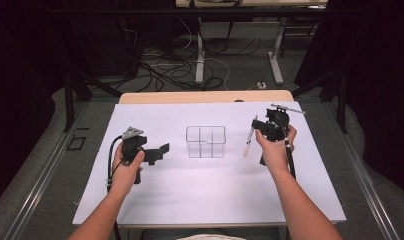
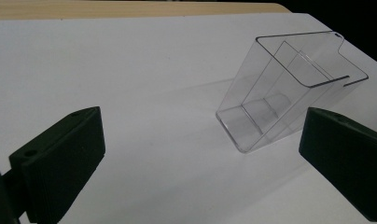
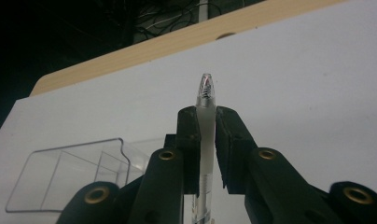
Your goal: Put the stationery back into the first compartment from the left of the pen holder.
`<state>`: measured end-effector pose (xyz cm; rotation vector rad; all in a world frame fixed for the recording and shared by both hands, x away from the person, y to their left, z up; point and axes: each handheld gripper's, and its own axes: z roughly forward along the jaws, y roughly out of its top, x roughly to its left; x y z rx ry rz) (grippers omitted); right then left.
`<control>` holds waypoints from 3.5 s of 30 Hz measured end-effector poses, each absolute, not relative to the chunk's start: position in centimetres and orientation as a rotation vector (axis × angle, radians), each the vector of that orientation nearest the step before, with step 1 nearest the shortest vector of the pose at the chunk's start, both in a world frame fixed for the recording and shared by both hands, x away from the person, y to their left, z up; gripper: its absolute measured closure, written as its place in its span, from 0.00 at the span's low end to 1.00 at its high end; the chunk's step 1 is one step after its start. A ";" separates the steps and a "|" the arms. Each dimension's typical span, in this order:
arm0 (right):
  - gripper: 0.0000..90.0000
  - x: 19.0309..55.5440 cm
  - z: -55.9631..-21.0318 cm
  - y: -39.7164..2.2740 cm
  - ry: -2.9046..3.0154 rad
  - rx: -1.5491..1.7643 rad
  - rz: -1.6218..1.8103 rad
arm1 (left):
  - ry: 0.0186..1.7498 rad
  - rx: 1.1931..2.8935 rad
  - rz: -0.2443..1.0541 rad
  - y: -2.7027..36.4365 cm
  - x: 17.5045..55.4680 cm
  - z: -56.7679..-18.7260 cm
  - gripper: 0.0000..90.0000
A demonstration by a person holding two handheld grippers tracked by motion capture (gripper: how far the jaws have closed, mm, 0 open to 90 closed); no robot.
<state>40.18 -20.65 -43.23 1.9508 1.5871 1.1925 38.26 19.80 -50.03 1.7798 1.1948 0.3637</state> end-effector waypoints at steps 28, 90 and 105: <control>0.90 41.1 -38.3 -15.9 1.622 1.630 1.265 | 1.190 1.774 0.374 20.2 38.3 -49.9 0.00; 0.76 41.1 -41.9 -5.3 1.948 1.414 1.254 | 1.198 1.763 0.371 20.5 38.5 -49.9 0.00; 0.35 39.8 -42.0 -9.6 1.945 1.388 1.286 | 1.200 1.761 0.380 20.7 38.5 -49.9 0.00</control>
